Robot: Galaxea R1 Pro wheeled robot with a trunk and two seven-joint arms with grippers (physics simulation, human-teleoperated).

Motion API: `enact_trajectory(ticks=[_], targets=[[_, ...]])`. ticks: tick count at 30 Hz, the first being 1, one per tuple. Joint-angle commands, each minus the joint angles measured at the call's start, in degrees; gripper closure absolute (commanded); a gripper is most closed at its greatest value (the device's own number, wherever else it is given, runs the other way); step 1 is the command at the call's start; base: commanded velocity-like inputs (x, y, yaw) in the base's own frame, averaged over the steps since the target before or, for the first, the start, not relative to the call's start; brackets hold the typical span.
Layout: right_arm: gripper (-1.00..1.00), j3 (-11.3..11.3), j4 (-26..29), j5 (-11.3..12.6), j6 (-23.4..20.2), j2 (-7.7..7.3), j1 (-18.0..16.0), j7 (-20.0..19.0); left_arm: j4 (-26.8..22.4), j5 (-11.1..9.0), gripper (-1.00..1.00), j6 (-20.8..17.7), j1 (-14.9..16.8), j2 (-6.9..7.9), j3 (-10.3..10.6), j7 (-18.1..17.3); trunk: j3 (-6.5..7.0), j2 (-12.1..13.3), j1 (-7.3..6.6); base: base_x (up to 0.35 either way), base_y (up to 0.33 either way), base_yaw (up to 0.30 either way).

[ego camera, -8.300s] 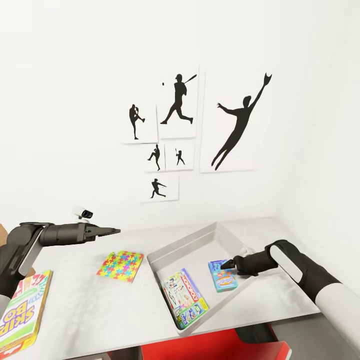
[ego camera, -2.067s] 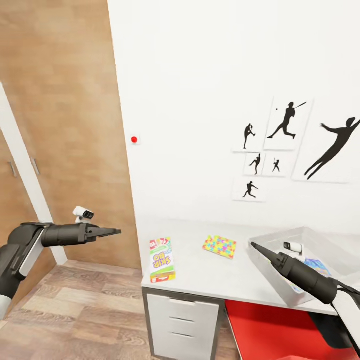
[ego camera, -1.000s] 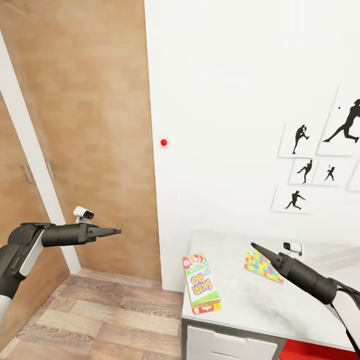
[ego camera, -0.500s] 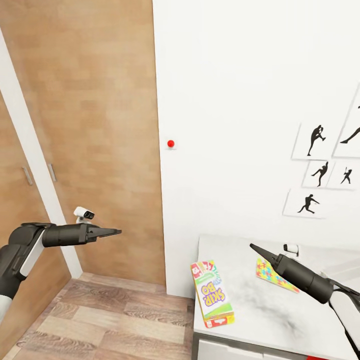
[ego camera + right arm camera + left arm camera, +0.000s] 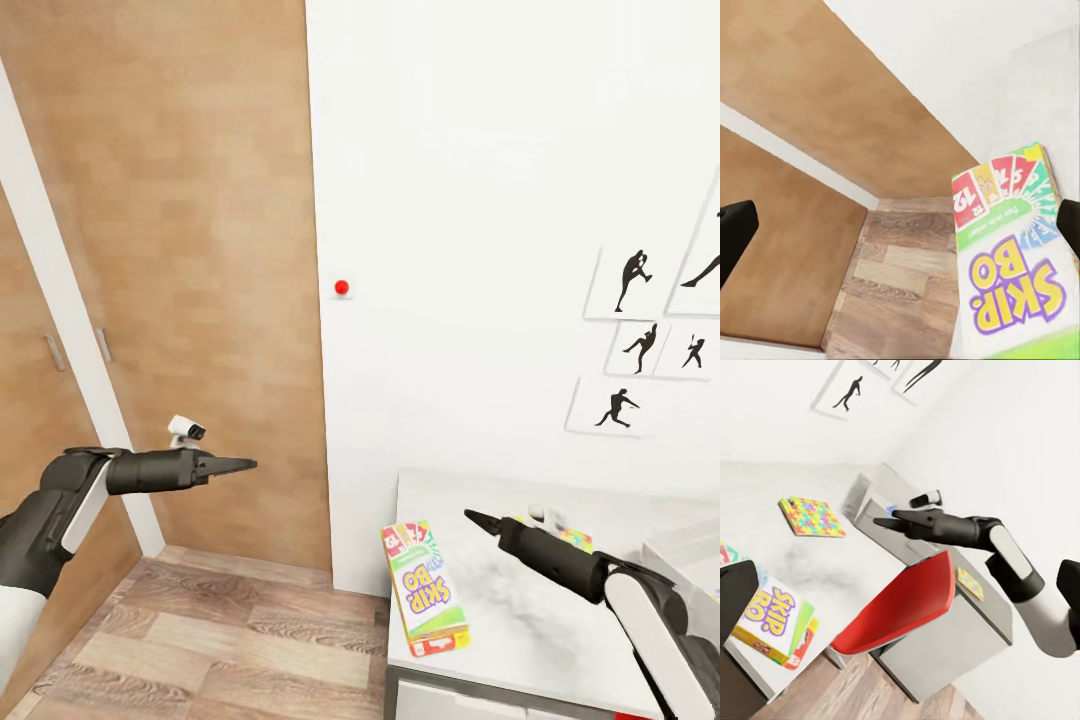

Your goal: Put all the toys in the child's room - the three board games (two on the bed and one on the table), the two jigsaw puzzles on the table, and the tennis ball on the table - inside the toy box on the table in the child's room.

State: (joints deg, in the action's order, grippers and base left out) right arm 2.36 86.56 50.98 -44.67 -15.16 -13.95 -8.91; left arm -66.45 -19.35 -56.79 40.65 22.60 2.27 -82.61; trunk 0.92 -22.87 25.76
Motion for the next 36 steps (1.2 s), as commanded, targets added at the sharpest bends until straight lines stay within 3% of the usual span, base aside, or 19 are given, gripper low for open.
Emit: enact_trajectory(ticks=[1, 2, 6, 8, 12, 13, 17, 24, 36], targets=[[-1.00, -0.02, 0.00, -0.28, -0.91, 0.59, -0.35, 1.71, 0.05, -0.22, -1.00, -0.61, 0.03, 0.00, 0.14, 0.41, -0.03, -0.05, 0.02, 0.000, 0.000, 0.000], [-1.00, -0.17, 0.01, -0.34, -2.02, 1.67, -0.88, 5.86, 0.12, -0.23, -1.00, -0.59, 0.00, -0.10, 0.15, 1.29, -0.03, -0.05, 0.02, 0.000, 0.000, 0.000], [-1.00, -0.53, 0.03, -0.43, -3.56, 3.85, -1.48, 14.57, 0.21, -0.27, -1.00, -0.60, 0.01, -0.43, 0.16, 2.57, -0.03, -0.05, 0.02, 0.000, 0.000, 0.000], [-1.00, -0.85, -0.01, -0.44, -4.13, 5.32, -1.86, 20.78, 0.24, -0.30, -1.00, -0.60, 0.01, -0.63, 0.16, 3.10, -0.03, -0.05, 0.02, 0.000, 0.000, 0.000], [-1.00, -1.60, -0.27, -0.36, -4.48, 6.72, -2.95, 28.10, 0.38, -0.27, -1.00, -0.54, 0.03, -0.97, 0.13, 3.93, -0.03, -0.05, 0.02, 0.000, 0.000, 0.000], [-1.00, -2.41, -0.36, -0.36, -4.55, 7.15, -3.48, 31.17, 0.75, -0.26, -1.00, -0.50, 0.03, -1.23, 0.09, 4.84, -0.03, -0.05, 0.02, 0.000, 0.000, 0.000], [-1.00, -4.91, -0.46, -0.46, -4.40, 7.74, -4.23, 37.06, 2.07, -0.20, -1.00, -0.42, 0.04, -2.22, -0.02, 8.74, -0.03, -0.05, 0.02, 0.000, 0.000, 0.000], [-1.00, -6.64, -0.65, -0.40, -4.10, 8.03, -4.55, 40.31, 3.25, -0.32, -1.00, -0.34, 0.04, -4.10, -0.48, 13.96, -0.03, -0.05, 0.02, 0.000, 0.000, 0.000], [-1.00, -6.93, -0.75, -0.41, -3.94, 8.18, -4.59, 40.76, 4.28, -0.34, -1.00, 1.84, 0.04, -4.89, -0.47, 16.34, -0.03, -0.05, 0.02, 0.027, 0.009, 0.000]])
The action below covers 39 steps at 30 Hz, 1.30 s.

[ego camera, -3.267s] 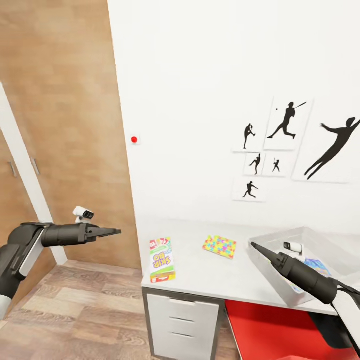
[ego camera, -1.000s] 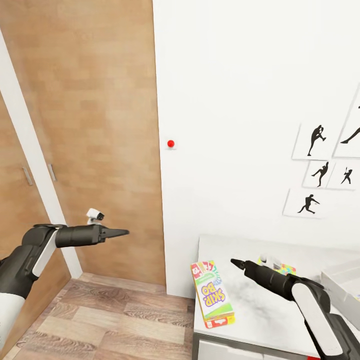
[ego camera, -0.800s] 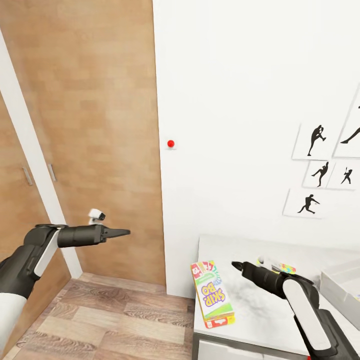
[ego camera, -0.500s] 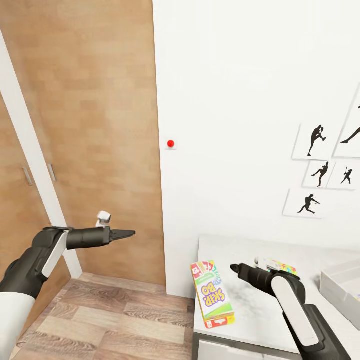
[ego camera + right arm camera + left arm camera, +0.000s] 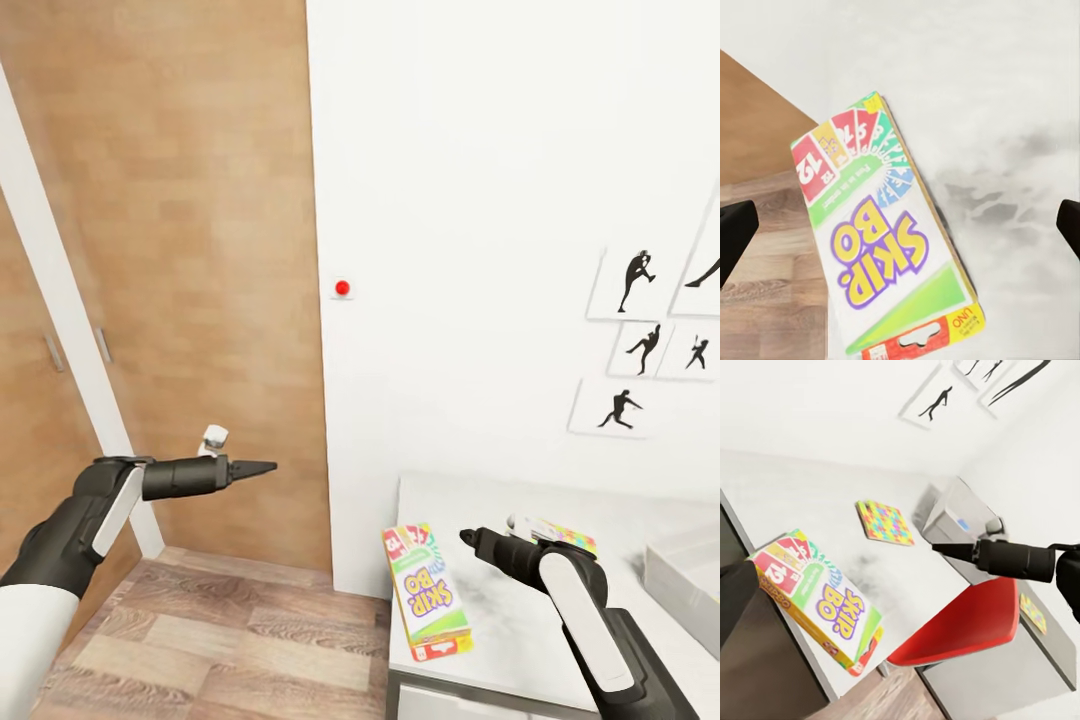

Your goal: Put all the toys in the child's room - the three board games (two on the bed and one on the table), the two jigsaw puzzles on the table, and the tennis ball on the table - inside the toy box on the table in the child's room.

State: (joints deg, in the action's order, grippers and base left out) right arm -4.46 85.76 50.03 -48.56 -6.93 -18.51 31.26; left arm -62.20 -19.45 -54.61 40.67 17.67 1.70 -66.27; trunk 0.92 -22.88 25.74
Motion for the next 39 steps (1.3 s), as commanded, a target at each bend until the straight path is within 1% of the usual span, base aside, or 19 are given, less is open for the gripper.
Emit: enact_trajectory(ticks=[1, 7, 12, 17, 24, 39], targets=[[-1.00, -0.10, 0.05, 0.58, -0.04, -0.04, -0.03, 0.59, 0.39, -0.26, -1.00, -0.26, 0.02, 0.00, 0.04, 0.28, -0.02, -0.04, 0.04, 0.165, 0.098, 0.000], [-1.00, -0.11, 0.10, 0.67, -0.04, -0.01, -0.03, 0.56, 2.93, -0.22, -1.00, 0.12, 0.10, -0.17, -0.21, 1.97, -0.02, -0.04, 0.04, 0.164, 0.111, 0.000], [-1.00, -0.11, 0.18, 0.68, -0.04, -0.01, -0.03, 0.56, 3.31, -0.20, -1.00, 0.18, 0.11, -0.18, -0.28, 2.22, -0.02, -0.04, 0.04, 0.039, 0.048, 0.000], [-1.00, -0.11, 0.17, 0.71, -0.04, -0.01, -0.03, 0.54, 3.39, -0.17, -1.00, 0.14, 0.11, -0.18, -0.30, 2.27, -0.12, -0.04, 0.04, 0.010, 0.174, 0.000], [-1.00, -0.11, 0.12, 0.82, -0.10, -0.01, -0.03, 0.48, 3.47, -0.22, -1.00, 0.20, 0.11, -0.18, -0.37, 2.28, -0.64, -0.04, 0.04, 0.002, 0.091, 0.000], [-1.00, -0.11, -0.02, 0.54, -0.13, -0.01, -0.11, 0.47, 3.48, -0.24, -1.00, 0.21, 0.11, -0.18, -0.38, 2.29, -2.01, -0.04, 0.04, 0.022, 0.007, 0.000]])
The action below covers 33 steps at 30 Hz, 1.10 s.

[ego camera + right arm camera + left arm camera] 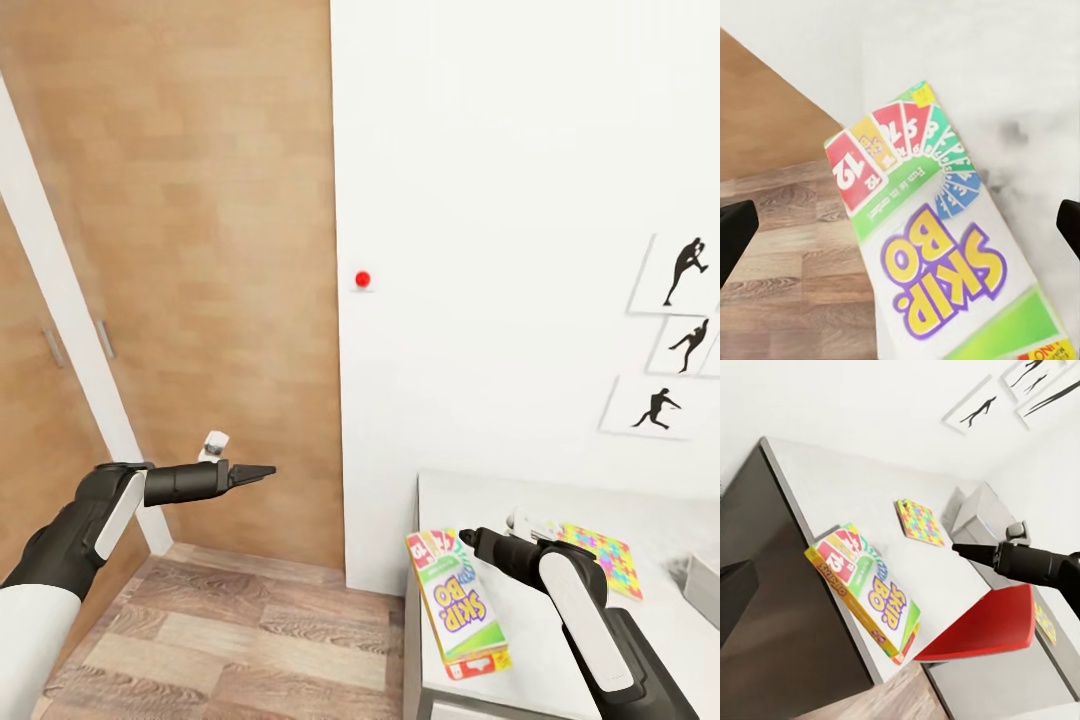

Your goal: Put all the toys in the child's room - the three board games (two on the bed and one on the table), the two jigsaw puzzles on the table, and the tennis ball on the table - inside the toy box on the table in the child's room.

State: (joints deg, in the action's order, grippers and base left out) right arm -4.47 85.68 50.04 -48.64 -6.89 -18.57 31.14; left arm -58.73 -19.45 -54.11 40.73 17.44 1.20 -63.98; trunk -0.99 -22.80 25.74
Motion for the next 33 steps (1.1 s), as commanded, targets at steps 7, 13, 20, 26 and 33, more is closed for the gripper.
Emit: enact_trajectory(ticks=[7, 13, 20, 26, 33], targets=[[-1.00, -0.10, -0.25, 0.49, -0.05, -0.08, -0.17, 0.58, 0.02, -0.18, -1.00, -0.30, 0.05, 0.05, 0.17, -0.01, -0.76, -0.12, 0.04, 0.138, 0.000, 0.000], [-1.00, -0.10, -0.25, 0.58, -0.05, -0.11, -0.20, 0.51, 0.00, -0.21, -1.00, -0.30, 0.05, 0.05, 0.14, -0.01, -1.08, -0.12, 0.04, 0.195, 0.000, 0.000], [-1.00, -0.10, -0.25, 0.67, -0.05, -0.09, -0.21, 0.51, 0.01, -0.20, -1.00, -0.30, 0.05, 0.05, 0.14, -0.01, -1.13, -0.12, 0.04, 0.051, 0.000, 0.000], [-1.00, -0.10, -0.25, 0.68, -0.05, -0.07, -0.19, 0.51, 0.02, -0.16, -1.00, -0.30, 0.05, 0.05, 0.16, -0.01, -1.13, -0.12, 0.04, 0.008, 0.000, 0.000], [-1.00, -0.10, -0.28, 0.68, -0.05, -0.08, -0.18, 0.51, 0.02, -0.15, -1.00, -0.30, 0.05, 0.05, 0.20, -0.01, -1.23, -0.12, 0.04, 0.063, 0.000, 0.000]])
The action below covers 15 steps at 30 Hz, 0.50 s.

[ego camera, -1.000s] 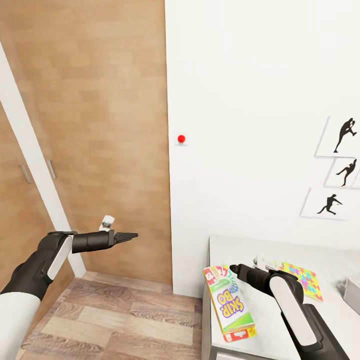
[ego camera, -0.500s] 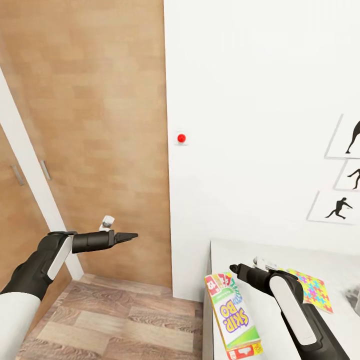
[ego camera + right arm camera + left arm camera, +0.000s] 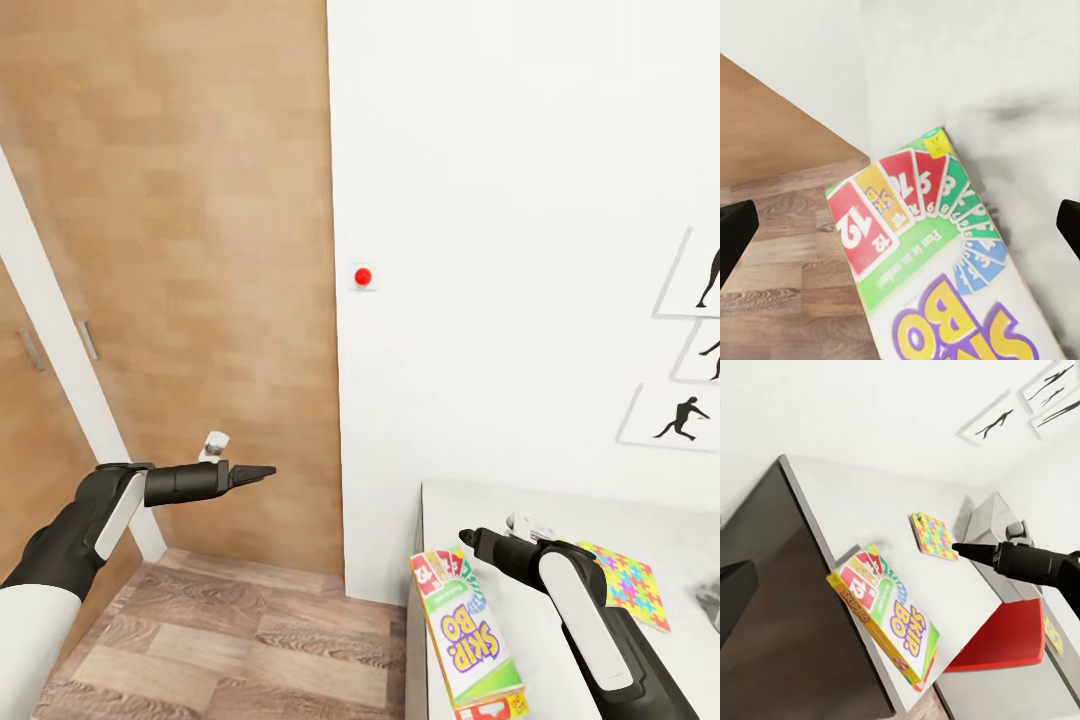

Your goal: Put all the toys in the child's room - the three board games (two on the bed and one on the table), the two jigsaw puzzles on the table, and the tennis ball on the table - inside the toy box on the table in the child's room.

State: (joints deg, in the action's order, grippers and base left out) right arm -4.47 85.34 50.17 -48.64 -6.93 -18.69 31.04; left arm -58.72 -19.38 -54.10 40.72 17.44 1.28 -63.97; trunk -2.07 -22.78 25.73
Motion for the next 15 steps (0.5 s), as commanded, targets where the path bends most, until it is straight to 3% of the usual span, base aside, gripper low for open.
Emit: enact_trajectory(ticks=[1, 8, 15], targets=[[-1.00, -0.10, 0.04, 0.54, -0.05, -0.07, -0.07, 0.60, 0.00, -0.23, -1.00, -0.30, 0.06, 0.05, 0.12, -0.01, -0.20, -0.14, 0.05, 0.182, 0.000, 0.000], [-1.00, -0.05, 0.01, 0.54, -0.05, -0.10, -0.08, 0.60, 0.01, -0.22, -1.00, -0.30, 0.06, 0.05, 0.10, -0.01, -0.76, -0.14, 0.05, 0.190, 0.000, 0.000], [-1.00, -0.02, -0.01, 0.54, -0.05, -0.10, -0.09, 0.60, -0.02, -0.22, -1.00, -0.30, 0.06, 0.05, 0.12, -0.01, -1.40, -0.14, 0.05, 0.050, 0.000, 0.000]])
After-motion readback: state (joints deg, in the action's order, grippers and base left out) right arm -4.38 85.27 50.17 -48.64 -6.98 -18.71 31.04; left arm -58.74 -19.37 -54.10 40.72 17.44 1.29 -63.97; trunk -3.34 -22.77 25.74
